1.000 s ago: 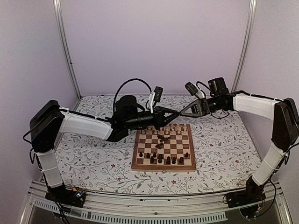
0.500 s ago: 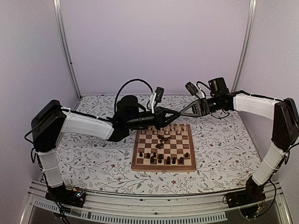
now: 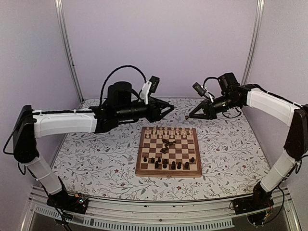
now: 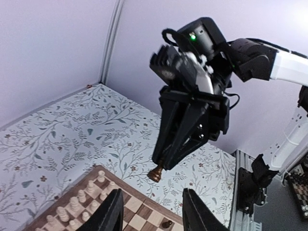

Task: Set up the chess pieces on the board
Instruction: Place the chess piece on the chessboard.

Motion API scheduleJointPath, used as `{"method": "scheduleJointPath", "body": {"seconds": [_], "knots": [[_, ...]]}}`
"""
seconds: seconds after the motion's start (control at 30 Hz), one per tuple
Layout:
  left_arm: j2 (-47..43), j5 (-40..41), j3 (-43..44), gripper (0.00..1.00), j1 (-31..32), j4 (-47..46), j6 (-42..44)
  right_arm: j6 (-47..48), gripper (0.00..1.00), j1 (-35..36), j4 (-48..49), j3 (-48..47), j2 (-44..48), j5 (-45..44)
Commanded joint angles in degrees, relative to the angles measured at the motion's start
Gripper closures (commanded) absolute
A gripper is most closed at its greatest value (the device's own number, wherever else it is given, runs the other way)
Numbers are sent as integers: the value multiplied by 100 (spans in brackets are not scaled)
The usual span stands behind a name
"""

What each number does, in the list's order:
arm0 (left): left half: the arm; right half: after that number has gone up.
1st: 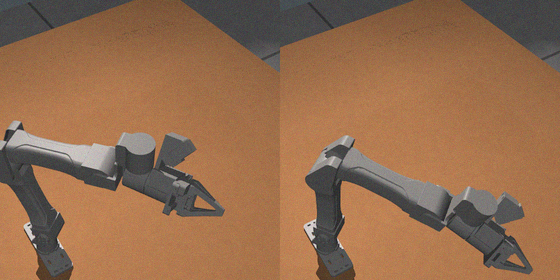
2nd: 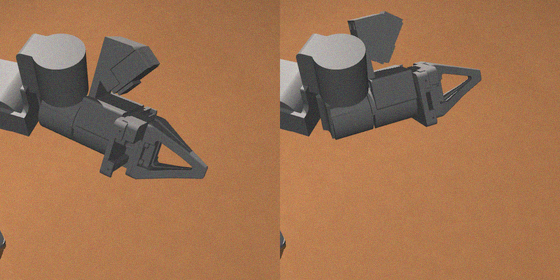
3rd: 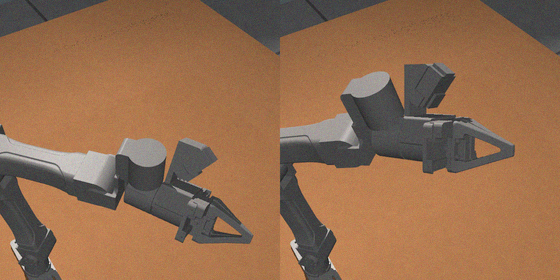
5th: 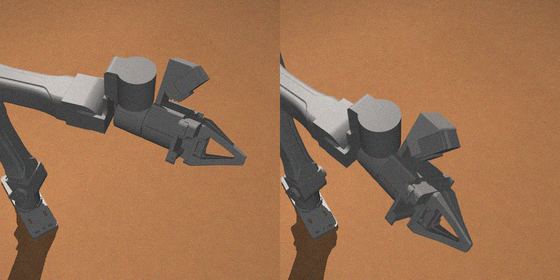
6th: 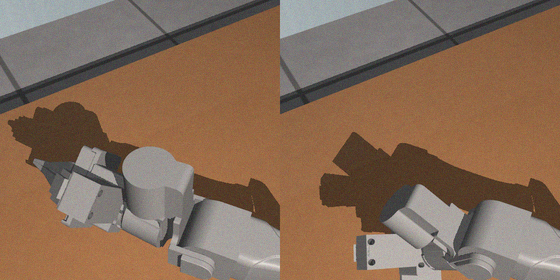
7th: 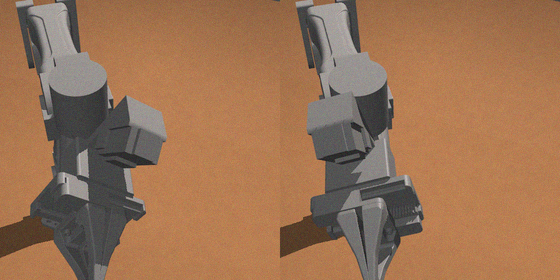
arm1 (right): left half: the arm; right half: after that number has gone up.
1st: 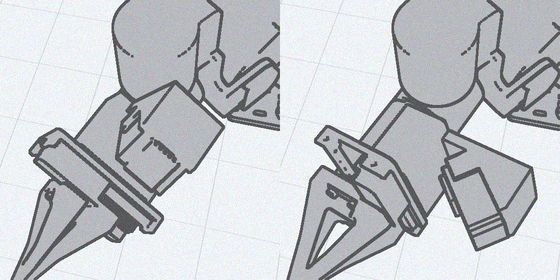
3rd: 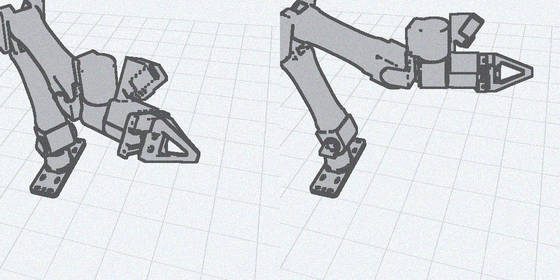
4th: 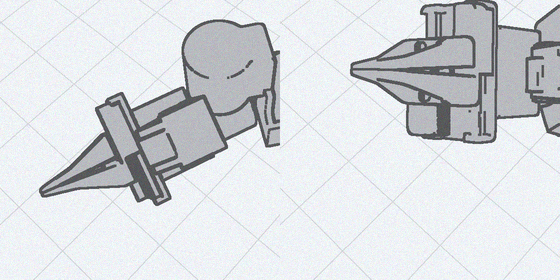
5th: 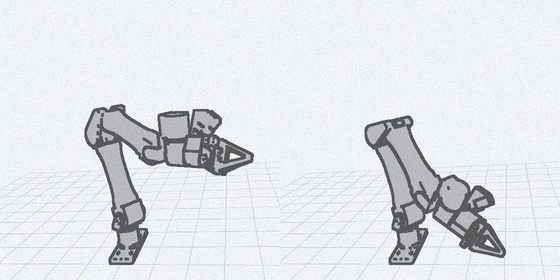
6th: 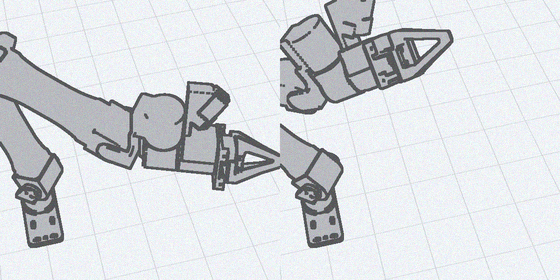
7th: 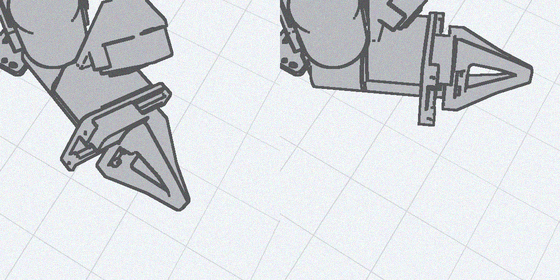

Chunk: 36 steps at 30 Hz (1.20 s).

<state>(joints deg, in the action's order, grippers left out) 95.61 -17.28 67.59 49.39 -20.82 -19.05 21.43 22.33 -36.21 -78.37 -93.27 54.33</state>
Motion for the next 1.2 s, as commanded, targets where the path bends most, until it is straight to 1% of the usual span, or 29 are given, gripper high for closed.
{"method": "scheduleJointPath", "body": {"seconds": [0.0, 0.07, 0.17, 0.23, 0.33, 0.43, 0.53, 0.6, 0.7, 1.17], "knots": [[-470, 807, 790, 55, -246, 2283, 863, 1320, 93, 90, -1046, 68, 449, -1362], [-523, 979, 1138, 53, -351, 2928, 999, 1677, 93, 253, -1194, 243, 707, -1814], [-455, 1028, 1613, 50, -499, 3682, 1379, 2046, 93, 715, -1362, 572, 1106, -2566], [-338, 1318, 1804, 50, -568, 3932, 1662, 2204, 93, 1044, -1381, 806, 1302, -3061], [-317, 1683, 1675, 49, -753, 3797, 1650, 2316, 93, 1596, -1384, 1165, 1495, -3713], [-440, 2044, 1220, 47, -932, 3403, 1665, 2339, 93, 2106, -1373, 1488, 1485, -4284], [-576, 1932, 829, 46, -1281, 3233, 1532, 2308, 93, 2454, -1337, 1676, 1312, -4736], [-663, 1883, 619, 46, -1452, 3126, 1492, 2305, 93, 2575, -1320, 1730, 1174, -4859], [-749, 1876, 429, 46, -1519, 3013, 1489, 2304, 93, 2663, -1251, 1750, 945, -5052], [-630, 1428, 452, 46, -1546, 3107, 1482, 2303, 91, 2781, -1096, 1523, 120, -5036]]}}
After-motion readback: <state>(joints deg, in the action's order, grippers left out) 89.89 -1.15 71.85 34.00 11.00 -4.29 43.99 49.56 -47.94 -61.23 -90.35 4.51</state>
